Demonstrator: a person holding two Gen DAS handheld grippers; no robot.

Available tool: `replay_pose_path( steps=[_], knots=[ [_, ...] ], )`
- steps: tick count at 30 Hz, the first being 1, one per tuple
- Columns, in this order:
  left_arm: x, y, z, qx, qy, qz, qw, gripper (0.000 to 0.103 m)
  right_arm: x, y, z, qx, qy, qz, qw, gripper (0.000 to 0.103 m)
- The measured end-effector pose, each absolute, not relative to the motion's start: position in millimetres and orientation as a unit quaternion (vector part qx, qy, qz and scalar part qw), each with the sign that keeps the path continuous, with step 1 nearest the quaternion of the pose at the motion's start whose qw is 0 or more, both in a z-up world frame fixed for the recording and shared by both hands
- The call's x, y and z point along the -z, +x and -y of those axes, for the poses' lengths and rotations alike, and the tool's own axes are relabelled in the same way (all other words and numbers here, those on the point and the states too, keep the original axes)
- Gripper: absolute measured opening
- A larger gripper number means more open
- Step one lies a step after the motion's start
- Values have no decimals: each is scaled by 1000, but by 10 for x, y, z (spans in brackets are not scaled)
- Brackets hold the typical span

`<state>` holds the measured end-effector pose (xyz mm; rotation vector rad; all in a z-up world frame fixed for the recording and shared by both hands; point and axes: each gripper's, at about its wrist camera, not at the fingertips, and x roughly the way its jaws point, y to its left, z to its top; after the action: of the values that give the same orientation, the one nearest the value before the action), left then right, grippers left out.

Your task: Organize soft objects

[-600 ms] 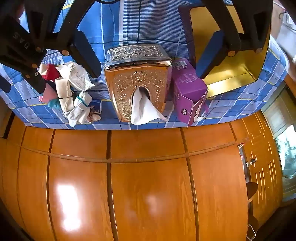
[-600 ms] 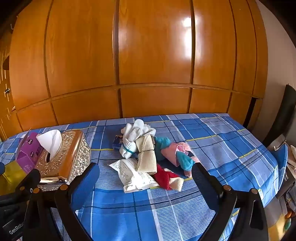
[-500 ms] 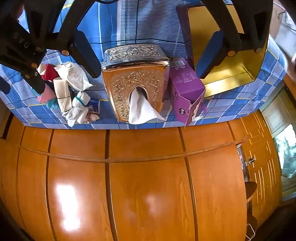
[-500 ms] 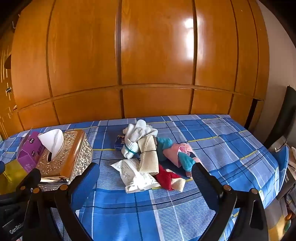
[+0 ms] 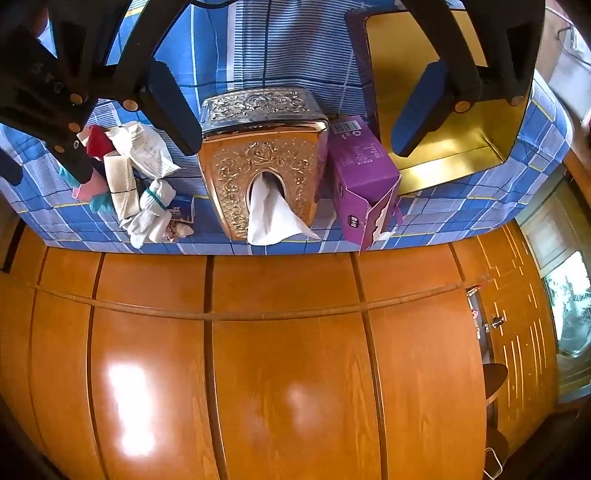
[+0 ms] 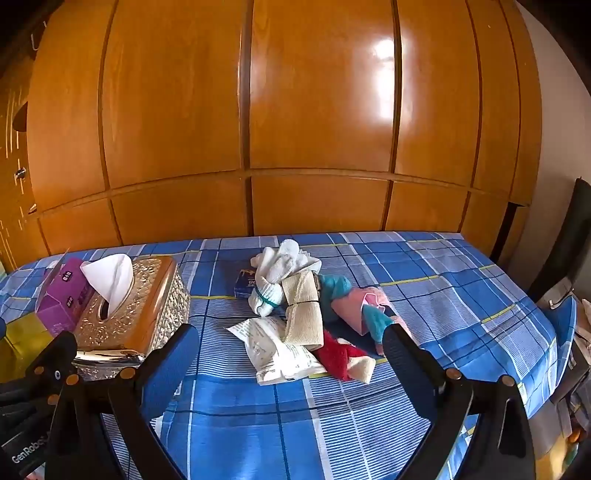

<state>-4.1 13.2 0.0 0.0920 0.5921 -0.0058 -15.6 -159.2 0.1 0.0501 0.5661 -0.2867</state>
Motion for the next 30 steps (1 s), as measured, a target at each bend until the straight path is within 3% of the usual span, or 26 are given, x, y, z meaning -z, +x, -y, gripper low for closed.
replay_pose_path(
  steps=[30],
  knots=[
    [-28,-54,-167,5,37,-299,954,102,0,-152,1570,132,22,-281,950,101]
  ],
)
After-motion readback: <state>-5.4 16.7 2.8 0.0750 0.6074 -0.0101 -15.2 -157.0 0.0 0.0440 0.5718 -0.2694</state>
